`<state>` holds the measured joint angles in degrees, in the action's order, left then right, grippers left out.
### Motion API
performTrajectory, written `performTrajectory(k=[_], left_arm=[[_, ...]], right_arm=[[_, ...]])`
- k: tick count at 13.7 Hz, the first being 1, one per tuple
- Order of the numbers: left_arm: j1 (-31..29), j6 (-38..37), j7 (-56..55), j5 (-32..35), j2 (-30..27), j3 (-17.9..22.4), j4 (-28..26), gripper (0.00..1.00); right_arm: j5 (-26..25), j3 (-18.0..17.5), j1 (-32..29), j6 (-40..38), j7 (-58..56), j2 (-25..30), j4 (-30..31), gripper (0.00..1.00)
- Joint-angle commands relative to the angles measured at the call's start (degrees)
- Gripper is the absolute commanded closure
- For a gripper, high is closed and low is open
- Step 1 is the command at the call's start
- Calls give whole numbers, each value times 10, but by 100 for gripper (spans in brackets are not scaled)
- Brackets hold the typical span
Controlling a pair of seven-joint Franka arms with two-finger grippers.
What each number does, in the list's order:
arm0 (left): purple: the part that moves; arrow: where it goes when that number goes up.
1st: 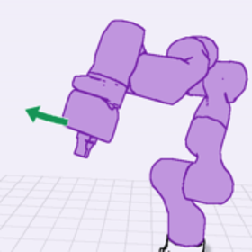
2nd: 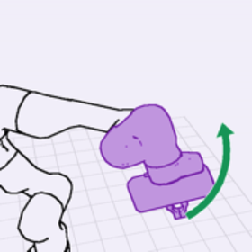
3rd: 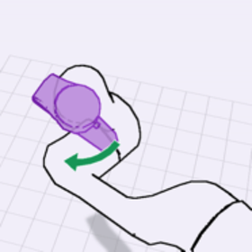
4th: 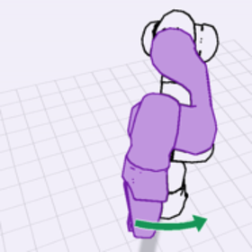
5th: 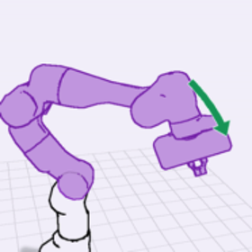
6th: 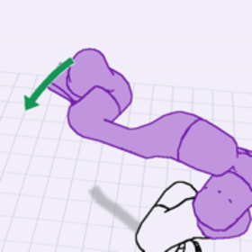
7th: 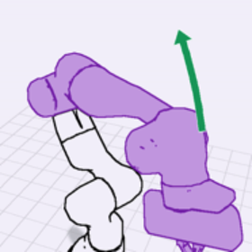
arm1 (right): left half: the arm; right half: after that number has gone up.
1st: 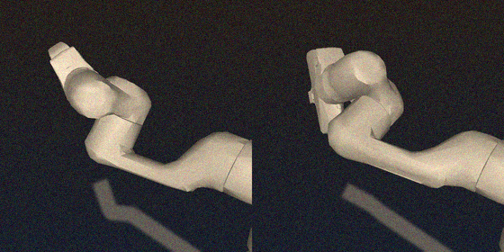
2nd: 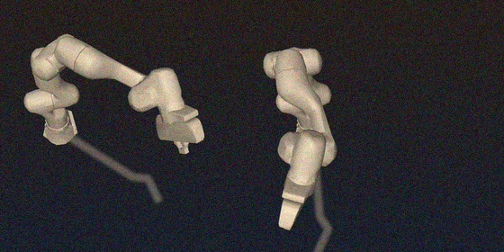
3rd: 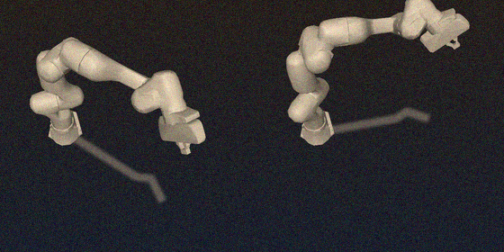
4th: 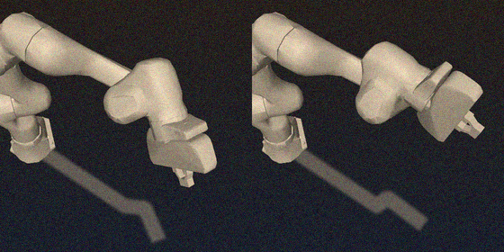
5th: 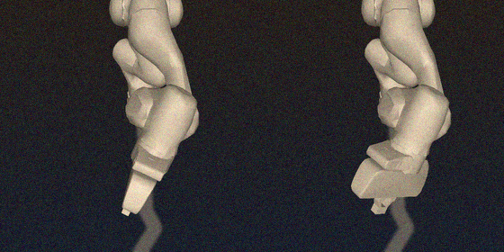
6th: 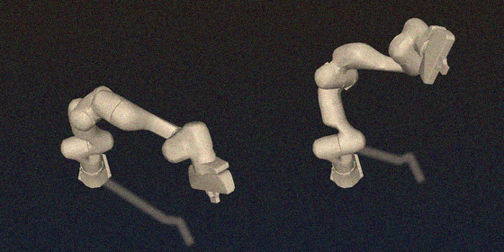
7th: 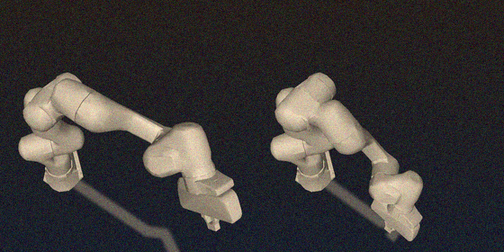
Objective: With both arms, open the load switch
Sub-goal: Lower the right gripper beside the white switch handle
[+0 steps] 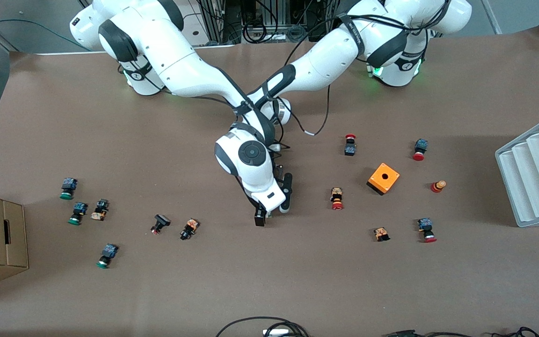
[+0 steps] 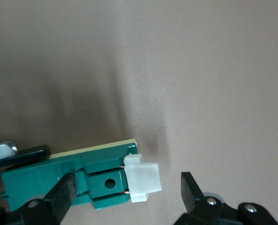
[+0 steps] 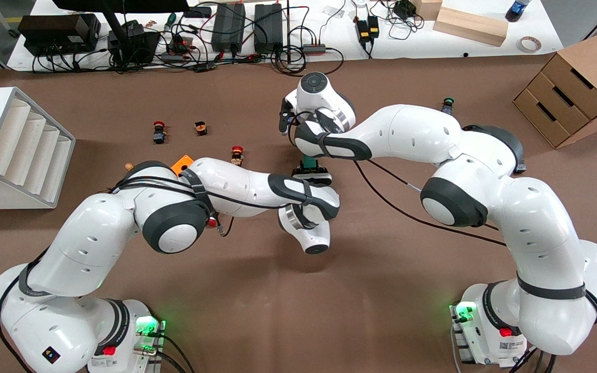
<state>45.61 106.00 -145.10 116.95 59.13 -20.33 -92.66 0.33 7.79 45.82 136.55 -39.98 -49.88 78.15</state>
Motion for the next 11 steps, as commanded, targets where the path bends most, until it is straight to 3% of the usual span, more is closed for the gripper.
performTrajectory(k=[1,11], left_arm=[[9,-9,0,5,14,6,13,44],[8,-9,1,5,13,6,14,43]], right_arm=[[15,-1,-3,-4,-13,-7,-9,0],[15,-1,6,-4,-11,-11,-9,1]])
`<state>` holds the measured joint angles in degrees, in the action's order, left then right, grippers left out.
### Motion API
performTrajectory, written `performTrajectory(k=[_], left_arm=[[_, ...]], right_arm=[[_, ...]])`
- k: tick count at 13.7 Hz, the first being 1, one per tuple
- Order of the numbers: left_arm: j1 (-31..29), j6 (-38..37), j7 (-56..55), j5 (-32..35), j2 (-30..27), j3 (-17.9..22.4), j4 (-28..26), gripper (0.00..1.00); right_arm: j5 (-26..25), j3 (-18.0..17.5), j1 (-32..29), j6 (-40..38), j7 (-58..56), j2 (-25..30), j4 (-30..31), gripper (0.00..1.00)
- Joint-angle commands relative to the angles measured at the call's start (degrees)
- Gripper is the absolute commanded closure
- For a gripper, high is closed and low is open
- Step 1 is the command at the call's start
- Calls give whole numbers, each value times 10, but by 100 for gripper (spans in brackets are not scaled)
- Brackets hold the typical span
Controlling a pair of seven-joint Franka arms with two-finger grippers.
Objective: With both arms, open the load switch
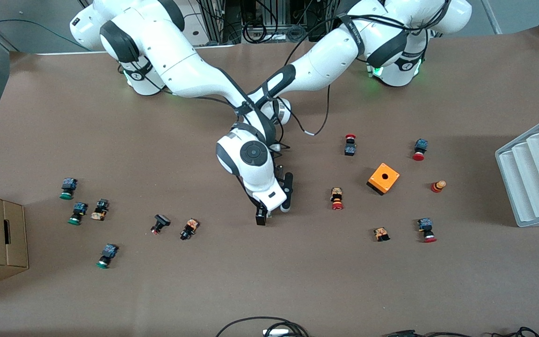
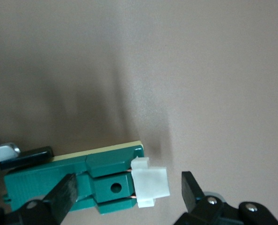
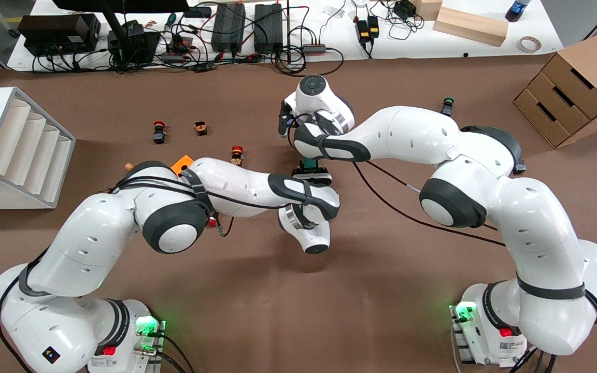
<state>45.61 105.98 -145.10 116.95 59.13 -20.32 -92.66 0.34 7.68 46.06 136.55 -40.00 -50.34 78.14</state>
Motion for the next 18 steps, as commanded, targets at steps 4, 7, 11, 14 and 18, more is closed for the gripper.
performTrajectory(k=[4,7,11,14,18], left_arm=[[8,-9,1,5,12,5,13,43],[8,-9,0,5,12,5,13,43],[8,-9,0,5,12,5,13,43],[8,-9,0,5,12,5,13,43],[8,-9,-1,5,12,5,13,43]], right_arm=[[15,0,3,-4,-11,-6,-9,6],[16,0,3,-4,-7,-6,-9,16],[15,0,4,-4,-7,-5,-9,22],[16,0,4,-5,-9,0,-9,22],[16,0,3,-8,-10,3,-9,23]])
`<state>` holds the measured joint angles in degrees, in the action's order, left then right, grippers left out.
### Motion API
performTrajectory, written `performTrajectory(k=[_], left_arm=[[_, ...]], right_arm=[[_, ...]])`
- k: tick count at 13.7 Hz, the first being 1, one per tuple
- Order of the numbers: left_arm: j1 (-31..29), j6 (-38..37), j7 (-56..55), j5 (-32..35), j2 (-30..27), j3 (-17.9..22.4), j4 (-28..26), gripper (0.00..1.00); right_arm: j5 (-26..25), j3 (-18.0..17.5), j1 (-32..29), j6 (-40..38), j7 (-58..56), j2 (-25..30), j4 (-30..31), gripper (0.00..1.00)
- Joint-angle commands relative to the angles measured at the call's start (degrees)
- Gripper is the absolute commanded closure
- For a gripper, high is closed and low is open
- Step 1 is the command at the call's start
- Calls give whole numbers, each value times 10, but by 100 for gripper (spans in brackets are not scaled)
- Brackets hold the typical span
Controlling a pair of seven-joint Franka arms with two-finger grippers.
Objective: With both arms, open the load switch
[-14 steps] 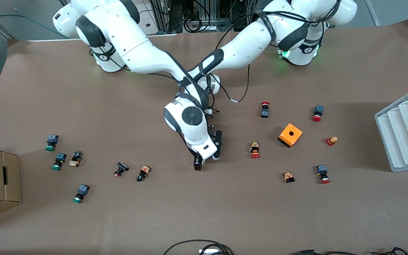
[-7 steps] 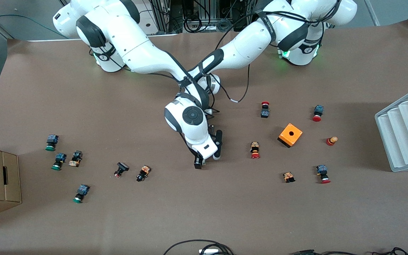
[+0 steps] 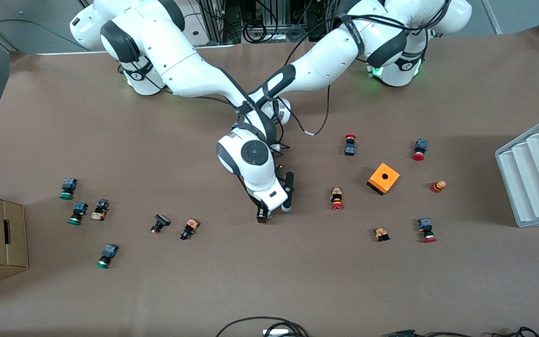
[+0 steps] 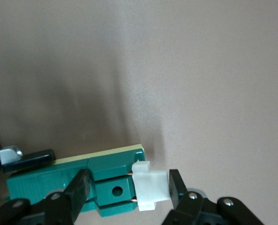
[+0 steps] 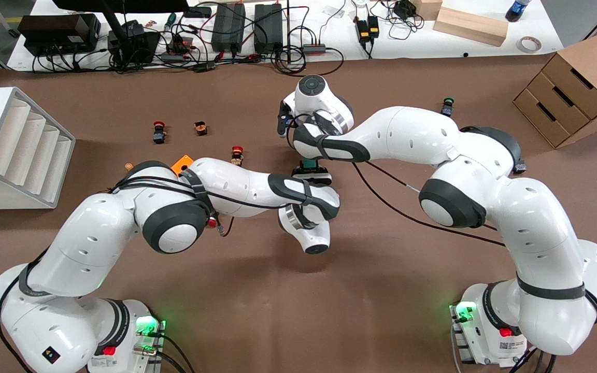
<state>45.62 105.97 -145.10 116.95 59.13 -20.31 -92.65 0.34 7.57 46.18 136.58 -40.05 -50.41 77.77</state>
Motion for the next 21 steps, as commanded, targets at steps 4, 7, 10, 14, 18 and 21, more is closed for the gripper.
performTrajectory(k=[4,7,10,14,18,21], left_arm=[[8,-8,-1,5,12,5,13,43],[8,-8,0,5,12,5,13,43],[8,-8,0,5,12,5,13,43],[8,-8,0,5,12,5,13,43],[8,-8,0,5,12,5,13,43],[8,-8,0,5,12,5,13,43]], right_arm=[[17,1,3,-11,-8,8,-5,23],[17,0,2,-11,-8,8,-5,24],[17,0,2,-11,-9,7,-5,26],[17,0,1,-11,-9,7,-4,26],[17,0,1,-8,-8,6,0,28],[17,0,1,-7,-8,6,2,31]])
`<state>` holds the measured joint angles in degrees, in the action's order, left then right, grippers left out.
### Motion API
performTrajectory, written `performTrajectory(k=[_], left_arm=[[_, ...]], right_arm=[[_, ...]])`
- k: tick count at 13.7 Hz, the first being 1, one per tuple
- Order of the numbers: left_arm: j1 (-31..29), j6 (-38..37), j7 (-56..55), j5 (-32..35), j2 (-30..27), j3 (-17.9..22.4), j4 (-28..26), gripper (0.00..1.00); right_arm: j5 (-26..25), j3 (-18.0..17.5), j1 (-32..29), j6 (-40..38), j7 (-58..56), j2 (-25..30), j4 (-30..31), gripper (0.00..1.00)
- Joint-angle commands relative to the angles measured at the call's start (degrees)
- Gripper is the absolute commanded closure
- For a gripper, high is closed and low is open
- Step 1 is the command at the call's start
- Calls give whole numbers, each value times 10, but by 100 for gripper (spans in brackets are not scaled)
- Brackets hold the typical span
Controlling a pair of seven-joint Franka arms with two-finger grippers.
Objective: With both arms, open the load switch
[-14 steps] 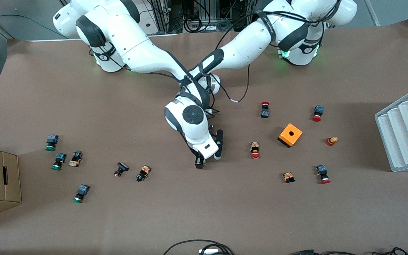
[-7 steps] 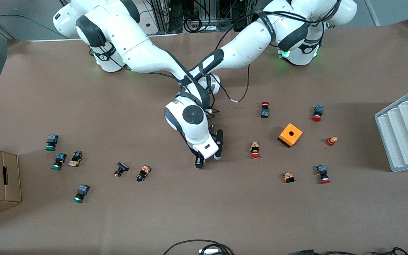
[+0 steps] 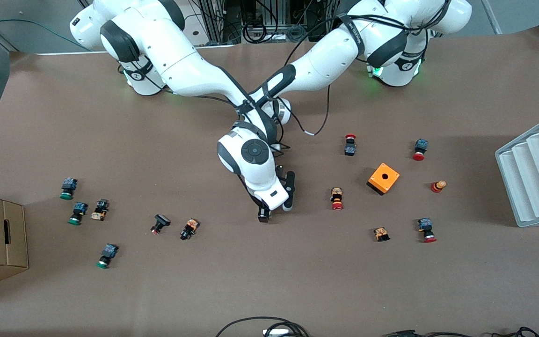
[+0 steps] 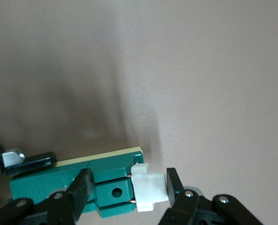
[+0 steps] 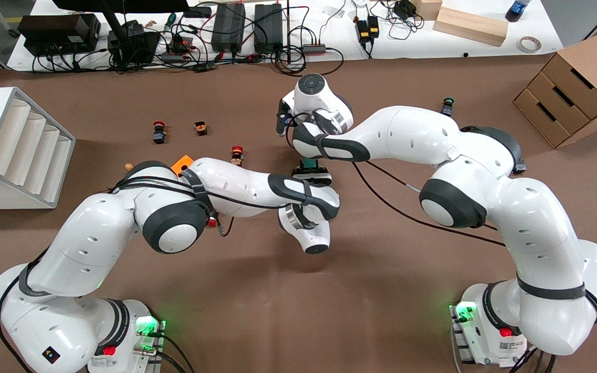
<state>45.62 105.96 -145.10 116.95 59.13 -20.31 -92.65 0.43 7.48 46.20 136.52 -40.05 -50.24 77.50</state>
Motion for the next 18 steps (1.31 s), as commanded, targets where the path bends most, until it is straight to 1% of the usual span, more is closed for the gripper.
performTrajectory(k=[1,4,10,18], left_arm=[[8,-8,0,5,12,5,13,43],[8,-8,0,5,12,5,13,43],[8,-8,0,5,12,5,13,43],[8,-8,0,4,12,5,13,43]], right_arm=[[16,1,1,-6,-8,4,7,34],[16,1,2,-5,-7,6,12,35],[16,0,2,-7,-6,8,20,35],[15,-3,1,-17,-6,28,34,35]])
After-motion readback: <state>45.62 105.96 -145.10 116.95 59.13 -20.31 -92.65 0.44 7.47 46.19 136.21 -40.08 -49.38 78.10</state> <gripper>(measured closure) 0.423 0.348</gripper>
